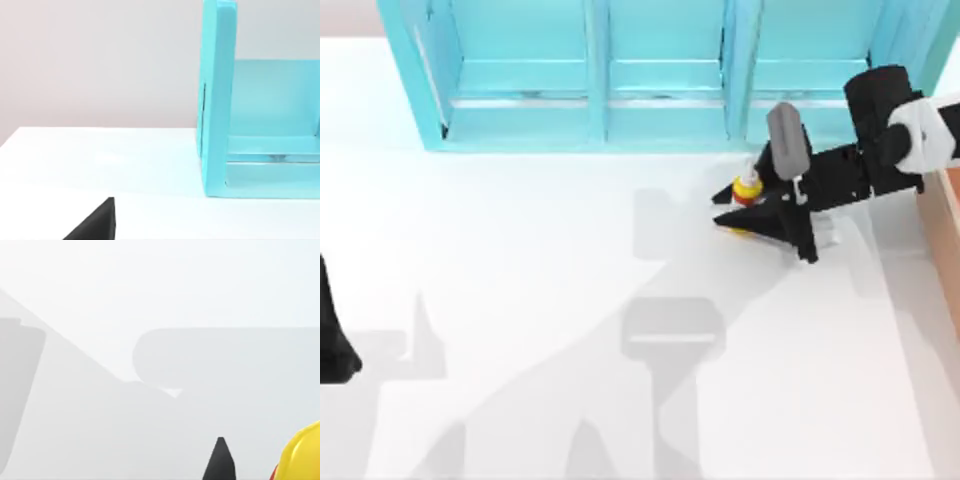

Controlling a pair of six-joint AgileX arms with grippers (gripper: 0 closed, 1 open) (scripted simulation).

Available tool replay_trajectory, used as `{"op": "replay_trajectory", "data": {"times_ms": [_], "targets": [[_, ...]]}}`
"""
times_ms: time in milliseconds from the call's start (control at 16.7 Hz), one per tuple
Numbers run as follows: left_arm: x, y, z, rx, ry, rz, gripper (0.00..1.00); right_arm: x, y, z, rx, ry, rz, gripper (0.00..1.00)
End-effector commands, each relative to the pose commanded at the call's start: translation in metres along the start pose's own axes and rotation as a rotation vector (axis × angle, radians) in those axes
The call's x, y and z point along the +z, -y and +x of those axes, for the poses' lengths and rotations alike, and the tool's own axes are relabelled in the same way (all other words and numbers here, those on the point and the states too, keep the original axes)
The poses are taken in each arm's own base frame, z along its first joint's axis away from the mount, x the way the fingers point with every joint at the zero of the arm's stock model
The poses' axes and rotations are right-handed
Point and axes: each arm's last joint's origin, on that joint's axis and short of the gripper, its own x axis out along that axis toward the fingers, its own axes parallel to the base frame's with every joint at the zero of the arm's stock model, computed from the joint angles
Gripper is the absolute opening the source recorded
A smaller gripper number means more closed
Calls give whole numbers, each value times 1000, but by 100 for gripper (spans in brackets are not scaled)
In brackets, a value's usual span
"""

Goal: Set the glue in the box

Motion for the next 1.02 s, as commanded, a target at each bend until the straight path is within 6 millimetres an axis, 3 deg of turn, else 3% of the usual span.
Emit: {"op": "replay_trajectory", "data": {"times_ms": [300, 540, 720, 1020], "targets": [[0, 0, 0, 0, 0, 0, 100, 46, -4, 1, 37, -19, 14, 0], [0, 0, 0, 0, 0, 0, 100, 79, -3, -23, 14, -17, -12, 0], [0, 0, 0, 0, 0, 0, 100, 85, 0, -41, -11, -3, -19, 0], [0, 0, 0, 0, 0, 0, 100, 80, -2, -44, -13, -8, -4, 0]]}}
